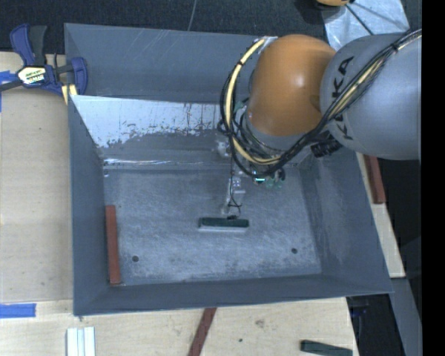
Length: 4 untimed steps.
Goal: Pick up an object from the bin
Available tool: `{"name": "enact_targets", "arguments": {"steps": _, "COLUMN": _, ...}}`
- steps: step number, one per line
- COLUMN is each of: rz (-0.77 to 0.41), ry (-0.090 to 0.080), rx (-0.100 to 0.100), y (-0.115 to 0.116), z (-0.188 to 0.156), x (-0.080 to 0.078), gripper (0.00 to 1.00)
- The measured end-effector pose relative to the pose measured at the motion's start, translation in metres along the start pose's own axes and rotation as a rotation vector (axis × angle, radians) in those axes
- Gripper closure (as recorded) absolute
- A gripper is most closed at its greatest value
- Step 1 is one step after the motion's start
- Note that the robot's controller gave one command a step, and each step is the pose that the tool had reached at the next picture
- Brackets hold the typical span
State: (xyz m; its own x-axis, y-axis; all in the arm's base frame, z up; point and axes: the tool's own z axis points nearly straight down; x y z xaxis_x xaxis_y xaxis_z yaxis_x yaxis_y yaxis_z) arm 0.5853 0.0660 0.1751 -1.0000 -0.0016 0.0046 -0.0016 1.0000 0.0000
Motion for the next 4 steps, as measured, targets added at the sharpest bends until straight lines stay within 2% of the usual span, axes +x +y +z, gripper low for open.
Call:
{"name": "enact_targets", "arguments": {"steps": 1, "rz": 0.001, "ry": -0.008, "rx": -0.001, "y": 0.0, "z": -0.004, "x": -0.002, "gripper": 0.0}}
{"name": "enact_targets", "arguments": {"steps": 2, "rz": -0.131, "ry": -0.015, "rx": 0.0, "y": -0.003, "z": 0.021, "x": 0.002, "gripper": 0.0}}
{"name": "enact_targets", "arguments": {"steps": 3, "rz": -0.296, "ry": -0.009, "rx": 0.0, "y": -0.029, "z": 0.07, "x": 0.011, "gripper": 0.0}}
{"name": "enact_targets", "arguments": {"steps": 4, "rz": -0.472, "ry": -0.01, "rx": 0.001, "y": -0.027, "z": 0.104, "x": 0.034, "gripper": 1.0}}
